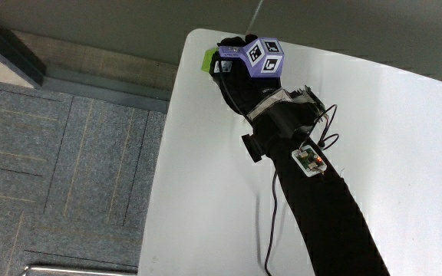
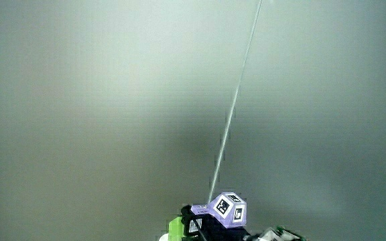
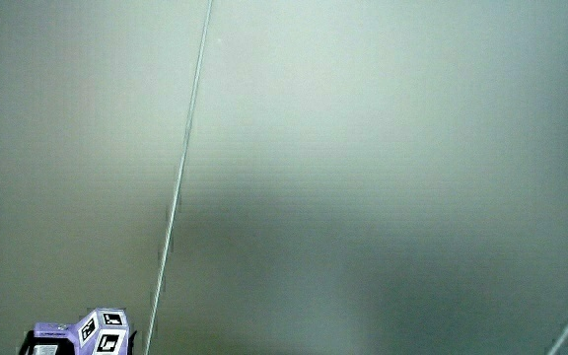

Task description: Place green brick

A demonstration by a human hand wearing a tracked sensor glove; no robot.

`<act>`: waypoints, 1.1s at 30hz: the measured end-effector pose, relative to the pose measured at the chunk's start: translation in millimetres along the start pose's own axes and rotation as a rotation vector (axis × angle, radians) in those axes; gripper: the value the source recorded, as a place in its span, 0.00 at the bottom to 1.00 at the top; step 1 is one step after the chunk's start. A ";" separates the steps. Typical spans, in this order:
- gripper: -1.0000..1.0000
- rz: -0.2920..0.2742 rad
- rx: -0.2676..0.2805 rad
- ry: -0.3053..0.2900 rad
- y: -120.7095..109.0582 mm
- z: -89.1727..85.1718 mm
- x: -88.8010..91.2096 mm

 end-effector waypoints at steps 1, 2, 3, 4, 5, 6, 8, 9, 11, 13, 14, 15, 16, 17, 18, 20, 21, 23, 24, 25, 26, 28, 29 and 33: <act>0.31 0.010 -0.016 0.010 -0.5 0.3 -0.6; 0.29 0.007 -0.002 -0.011 0.0 -0.7 0.2; 0.27 0.016 -0.003 -0.003 -1.7 -0.1 -1.4; 0.26 0.015 0.004 -0.018 -3.0 0.8 -3.7; 0.24 0.019 -0.004 -0.026 -1.7 0.0 -4.3; 0.23 0.013 -0.015 -0.028 0.0 -1.8 -3.8; 0.19 0.006 -0.019 -0.049 -0.9 -2.1 -5.3; 0.18 -0.001 -0.027 -0.058 0.7 -4.0 -3.9; 0.15 0.001 -0.026 -0.068 -0.3 -5.1 -3.1; 0.11 0.001 -0.025 -0.079 -1.5 -4.5 -3.3; 0.10 0.001 -0.025 -0.087 -1.3 -5.2 -3.0; 0.08 -0.003 -0.021 -0.094 -0.8 -6.2 -2.4; 0.06 0.000 -0.022 -0.090 -0.9 -6.3 -2.3; 0.05 -0.004 -0.031 -0.085 -0.9 -6.3 -2.2; 0.03 0.001 -0.023 -0.087 -1.4 -5.7 -2.6; 0.00 0.003 -0.044 -0.084 -0.6 -6.9 -1.1; 0.00 0.006 -0.031 -0.084 -2.2 -5.2 -1.9; 0.00 0.012 -0.029 -0.086 -3.5 -3.9 -1.6; 0.00 0.011 -0.019 -0.091 -4.0 -3.5 -1.0; 0.00 0.021 -0.024 -0.085 -4.1 -4.2 -0.3; 0.00 0.025 -0.024 -0.084 -5.3 -4.0 -0.2; 0.00 0.032 -0.017 -0.090 -6.4 -5.9 2.1; 0.00 0.040 -0.016 -0.096 -8.0 -6.0 2.4; 0.00 0.063 -0.006 -0.084 -12.9 -9.1 7.7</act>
